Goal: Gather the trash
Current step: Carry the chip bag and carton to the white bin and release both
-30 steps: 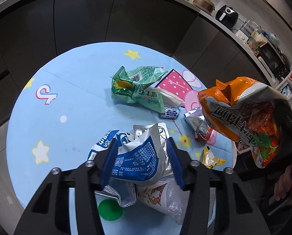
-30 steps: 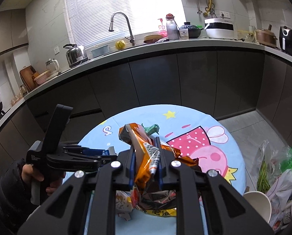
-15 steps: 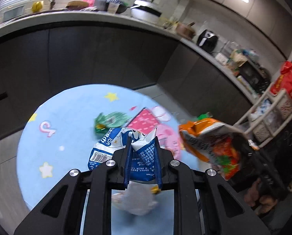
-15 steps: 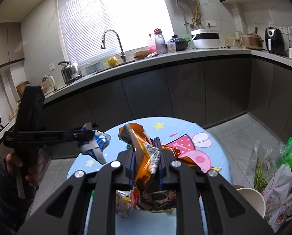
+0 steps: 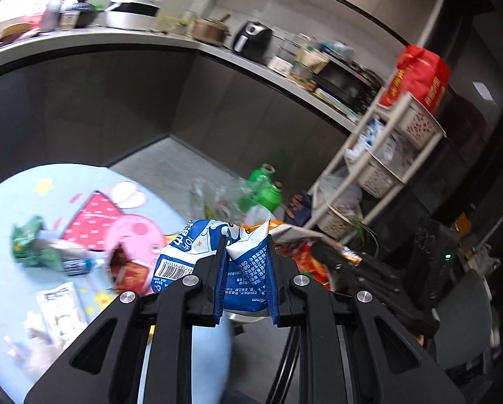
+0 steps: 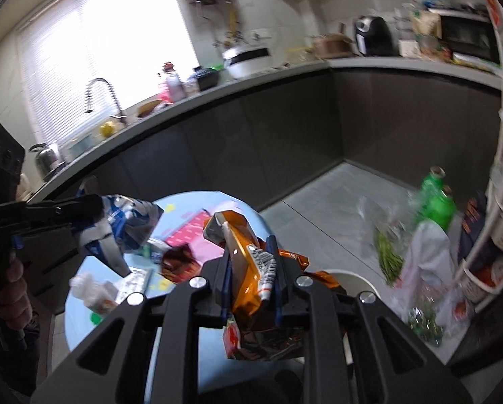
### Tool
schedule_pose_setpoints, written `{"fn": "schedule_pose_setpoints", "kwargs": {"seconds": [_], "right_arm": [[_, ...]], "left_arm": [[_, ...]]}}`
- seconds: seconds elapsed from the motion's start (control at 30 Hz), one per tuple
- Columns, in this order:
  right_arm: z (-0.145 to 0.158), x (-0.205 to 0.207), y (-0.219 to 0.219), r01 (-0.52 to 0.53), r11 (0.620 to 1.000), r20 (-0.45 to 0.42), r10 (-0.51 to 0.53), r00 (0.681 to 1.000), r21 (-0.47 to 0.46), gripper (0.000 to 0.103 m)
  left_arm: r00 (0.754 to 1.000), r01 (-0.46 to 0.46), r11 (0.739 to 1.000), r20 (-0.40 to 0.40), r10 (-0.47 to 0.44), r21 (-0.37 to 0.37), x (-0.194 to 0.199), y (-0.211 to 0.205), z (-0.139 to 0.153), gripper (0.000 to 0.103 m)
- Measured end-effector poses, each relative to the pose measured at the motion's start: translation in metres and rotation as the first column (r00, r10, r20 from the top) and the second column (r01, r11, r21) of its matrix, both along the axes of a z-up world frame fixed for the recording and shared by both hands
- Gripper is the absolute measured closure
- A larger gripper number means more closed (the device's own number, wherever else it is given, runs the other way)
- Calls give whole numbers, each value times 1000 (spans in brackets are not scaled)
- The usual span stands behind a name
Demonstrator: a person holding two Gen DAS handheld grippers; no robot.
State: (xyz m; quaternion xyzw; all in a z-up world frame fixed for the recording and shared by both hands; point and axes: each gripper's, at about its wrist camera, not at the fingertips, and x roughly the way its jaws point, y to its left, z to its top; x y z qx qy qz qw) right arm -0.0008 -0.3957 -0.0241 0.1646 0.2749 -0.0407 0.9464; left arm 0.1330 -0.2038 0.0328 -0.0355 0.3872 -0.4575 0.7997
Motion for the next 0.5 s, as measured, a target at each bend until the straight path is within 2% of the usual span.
{"fn": "schedule_pose_setpoints", "kwargs": {"seconds": [0.13,0.37,0.43,0.5], "right_arm": [[-46,-4,-34,66,996,-83,-61,995,59,83],[-103,15,-57,100,985,-171,-76,982,142,80],[-110,25,-58,96,983,-181,-68,981,154,78],[-117,32,-62,93,983,-188,-63,980,157,68]], "left_arm": [[995,81,997,-49,-81,0,0,-51,-23,85],[984,128,992,-125,-125,12,10,-104,-61,85],[983,131,991,-131,-127,22,12,-113,-67,85],[983,133,991,-135,-128,30,14,-119,-72,85]]}}
